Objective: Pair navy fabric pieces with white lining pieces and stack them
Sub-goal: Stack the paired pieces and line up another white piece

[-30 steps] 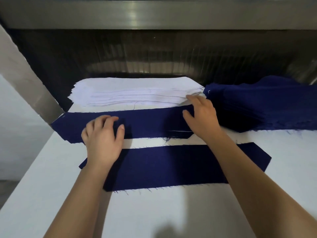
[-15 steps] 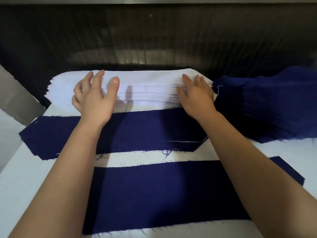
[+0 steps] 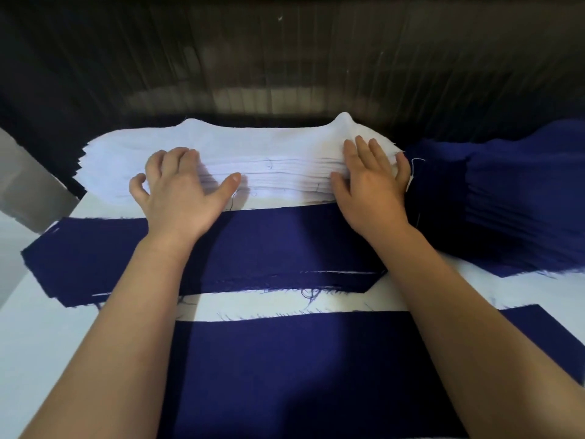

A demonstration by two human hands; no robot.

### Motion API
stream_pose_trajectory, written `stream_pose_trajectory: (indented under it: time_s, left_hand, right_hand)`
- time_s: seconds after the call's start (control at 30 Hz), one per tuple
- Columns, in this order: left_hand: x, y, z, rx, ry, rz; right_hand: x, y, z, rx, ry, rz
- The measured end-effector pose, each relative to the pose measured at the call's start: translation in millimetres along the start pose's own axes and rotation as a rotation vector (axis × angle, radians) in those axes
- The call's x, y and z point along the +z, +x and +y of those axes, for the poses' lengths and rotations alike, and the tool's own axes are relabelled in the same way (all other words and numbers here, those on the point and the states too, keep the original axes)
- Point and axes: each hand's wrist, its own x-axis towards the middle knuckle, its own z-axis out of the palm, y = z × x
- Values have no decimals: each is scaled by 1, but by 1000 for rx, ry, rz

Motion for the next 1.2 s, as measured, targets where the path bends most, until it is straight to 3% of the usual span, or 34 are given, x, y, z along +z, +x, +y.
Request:
stream_pose_trajectory:
  time_s: [0.3, 0.57, 0.7, 0.93, 1.03, 1.2]
  left_hand:
    - [-11, -1, -2, 17, -106, 231]
    - [-30, -23, 0, 119, -90, 435]
    - [-38, -46, 1, 211, -76, 403]
    - [-63, -88, -2, 291, -21, 253]
    - [-69, -113, -10, 341, -11, 248]
    - [-76, -149, -28, 412, -23, 239]
  right_hand:
    - [-25, -6, -7, -41, 212, 328]
    - [-58, -29, 13, -4, 400, 310]
    - [-66, -49, 25, 60, 530, 256]
    - [-76, -101, 36, 63, 1005, 259]
    - [-78, -128, 47, 2, 1022, 255]
    - [-80, -167, 75, -23, 842, 198]
